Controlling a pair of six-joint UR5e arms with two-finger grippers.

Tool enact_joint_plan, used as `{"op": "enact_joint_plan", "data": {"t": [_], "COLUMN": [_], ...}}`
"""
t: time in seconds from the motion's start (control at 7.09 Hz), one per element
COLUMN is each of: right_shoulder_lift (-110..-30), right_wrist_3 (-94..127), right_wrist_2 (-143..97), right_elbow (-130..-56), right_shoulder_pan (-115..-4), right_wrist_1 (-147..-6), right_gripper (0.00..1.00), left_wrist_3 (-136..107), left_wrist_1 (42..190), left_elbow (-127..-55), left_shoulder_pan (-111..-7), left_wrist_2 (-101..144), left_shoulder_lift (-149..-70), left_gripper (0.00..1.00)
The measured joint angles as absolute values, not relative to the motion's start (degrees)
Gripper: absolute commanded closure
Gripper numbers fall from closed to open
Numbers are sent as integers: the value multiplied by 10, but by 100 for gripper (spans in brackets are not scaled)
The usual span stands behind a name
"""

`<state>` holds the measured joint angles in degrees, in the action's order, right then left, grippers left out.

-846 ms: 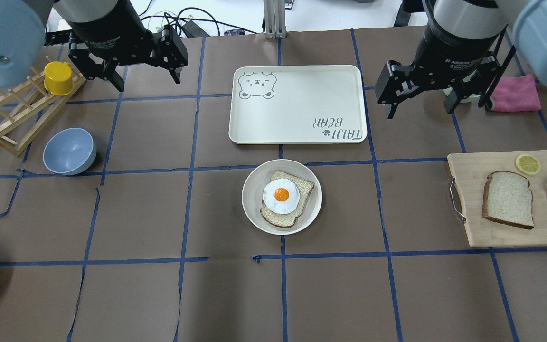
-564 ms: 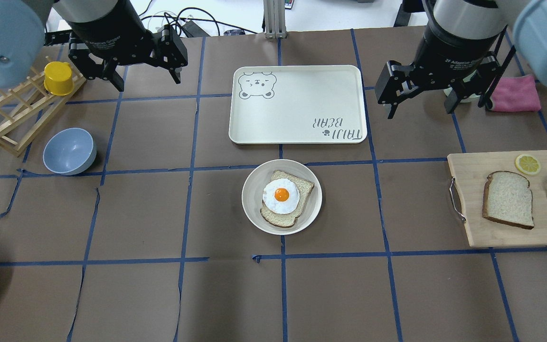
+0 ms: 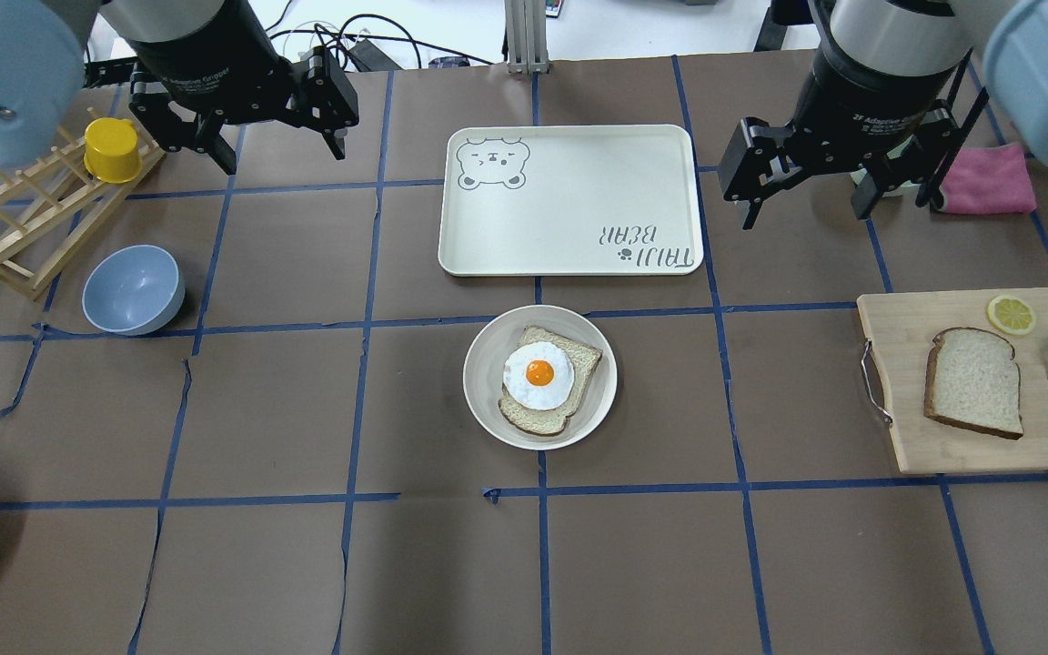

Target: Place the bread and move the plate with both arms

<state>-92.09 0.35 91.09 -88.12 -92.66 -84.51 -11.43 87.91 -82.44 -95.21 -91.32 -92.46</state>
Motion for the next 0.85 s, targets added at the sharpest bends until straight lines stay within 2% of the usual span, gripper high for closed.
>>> {"op": "enact_joint_plan", "data": {"t": [0.85], "right_shoulder_lift": [-920], "right_wrist_3": [3], "right_wrist_2": [911], "right_elbow": [-883], "right_shoulder_pan": [-927], "right_wrist_1": [-818], "right_gripper": [0], "left_wrist_3": [-114], "left_wrist_1": [880], "left_elbow": [-825], "left_shoulder_pan": [-952], "left_wrist_2": [-914], "left_shoulder_lift": [-925], "left_gripper": [0]}}
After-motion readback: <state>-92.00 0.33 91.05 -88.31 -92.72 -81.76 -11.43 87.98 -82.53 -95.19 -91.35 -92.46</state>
